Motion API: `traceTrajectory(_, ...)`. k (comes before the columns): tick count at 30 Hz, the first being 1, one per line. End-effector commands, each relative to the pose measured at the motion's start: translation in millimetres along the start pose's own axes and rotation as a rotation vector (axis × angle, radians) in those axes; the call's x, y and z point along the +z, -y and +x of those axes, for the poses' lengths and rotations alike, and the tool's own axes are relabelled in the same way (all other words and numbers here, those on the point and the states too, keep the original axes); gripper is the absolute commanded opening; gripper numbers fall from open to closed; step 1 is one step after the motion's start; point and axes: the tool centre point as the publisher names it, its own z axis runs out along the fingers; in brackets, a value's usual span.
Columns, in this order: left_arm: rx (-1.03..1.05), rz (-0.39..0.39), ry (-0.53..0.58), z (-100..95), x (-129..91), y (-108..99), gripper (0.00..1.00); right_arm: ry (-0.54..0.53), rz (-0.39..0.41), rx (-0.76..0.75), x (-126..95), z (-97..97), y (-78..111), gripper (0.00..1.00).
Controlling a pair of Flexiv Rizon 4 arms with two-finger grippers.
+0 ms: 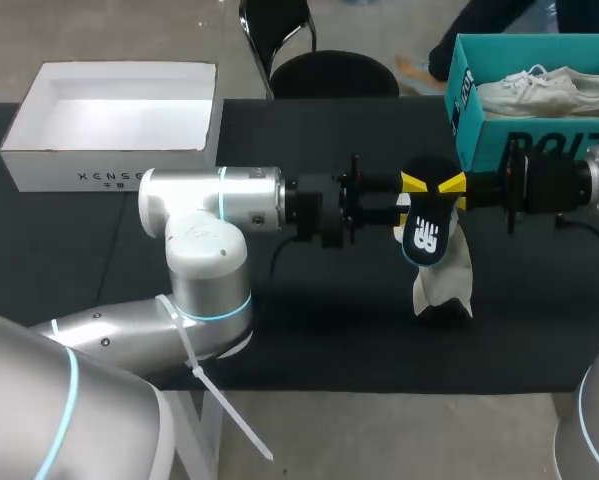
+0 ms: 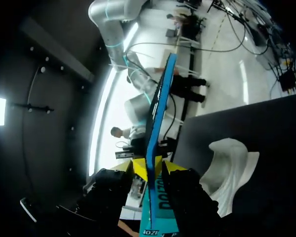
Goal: Take the shoe out of the shoebox, open the shoe tongue, remove and reinsert the insole, then place the shoe into the shoebox
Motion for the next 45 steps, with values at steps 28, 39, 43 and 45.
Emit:
traceTrajectory(28,-0.009,-0.034,-0.061,-3.0,-1.3,8.8,0.0,0.084,-0.288,-0.079,-76.3,5.7,40.4,1.0)
traceTrajectory(39,-0.055,-0.033,-0.054,-6.5,-20.8,32.4,0.0,0.43,-0.491,-0.443,-172.5,29.9,120.7,1.0)
traceTrajectory(43,-0.055,-0.039,-0.057,-10.4,-21.1,38.3,0.0,0.427,-0.496,-0.367,-181.7,30.5,123.9,1.0)
traceTrajectory(45,-0.052,-0.042,-0.064,-11.7,-20.1,40.7,0.0,0.427,-0.496,-0.367,-181.7,30.5,123.9,1.0)
